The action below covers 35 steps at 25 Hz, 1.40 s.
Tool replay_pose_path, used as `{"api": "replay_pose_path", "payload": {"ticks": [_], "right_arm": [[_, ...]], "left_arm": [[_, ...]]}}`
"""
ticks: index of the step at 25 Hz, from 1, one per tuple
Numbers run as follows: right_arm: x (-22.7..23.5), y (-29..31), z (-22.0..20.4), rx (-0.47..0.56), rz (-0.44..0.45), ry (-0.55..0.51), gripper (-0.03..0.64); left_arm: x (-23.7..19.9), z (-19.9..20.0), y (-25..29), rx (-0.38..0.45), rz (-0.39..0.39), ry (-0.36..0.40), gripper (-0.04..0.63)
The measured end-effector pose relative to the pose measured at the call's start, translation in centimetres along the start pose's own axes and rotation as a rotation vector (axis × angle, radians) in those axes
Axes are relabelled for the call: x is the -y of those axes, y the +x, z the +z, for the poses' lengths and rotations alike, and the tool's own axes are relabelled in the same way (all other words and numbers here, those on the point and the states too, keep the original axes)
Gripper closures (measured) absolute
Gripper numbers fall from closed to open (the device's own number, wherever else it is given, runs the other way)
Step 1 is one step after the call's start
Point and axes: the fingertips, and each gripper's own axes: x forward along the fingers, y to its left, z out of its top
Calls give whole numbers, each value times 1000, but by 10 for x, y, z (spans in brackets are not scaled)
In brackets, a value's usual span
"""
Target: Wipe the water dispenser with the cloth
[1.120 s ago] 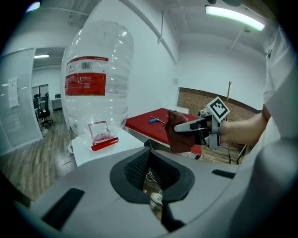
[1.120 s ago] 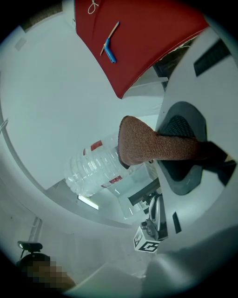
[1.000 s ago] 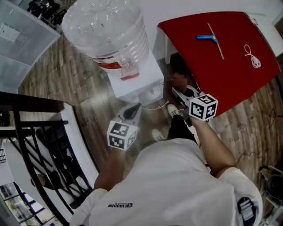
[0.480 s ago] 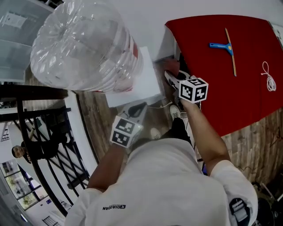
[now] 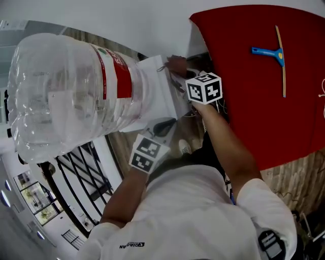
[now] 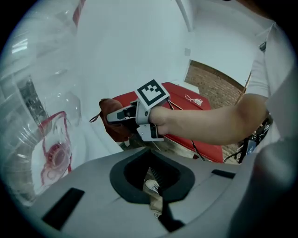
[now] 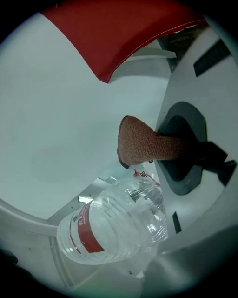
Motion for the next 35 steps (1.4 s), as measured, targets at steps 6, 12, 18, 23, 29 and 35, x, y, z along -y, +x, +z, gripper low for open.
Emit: {"api": "replay_pose_path", "payload": {"ticks": [6,12,18,23,29,35], "right_arm": [[36,23,-18,-65,-12,29,561],[78,50,-48,-119,-28,87,561],[130,74,-86,-171,-80,142,561],[171,90,-121,-236,-138,178,561],[209,115,-157,-285,-167,230,561],[241,137,-201,-363,-200,238,561]], "left_arm": [[-5,2,7,-11,13,-37,606],[-13,-1,8,-17,36,-68,606],[-17,1,7,-3,36,-90,606],[-19,-4,6,-1,33,-121,606],[-30,-9,3,2,36,-155,606],[-35,-11,3,21,26,-176,606]]}}
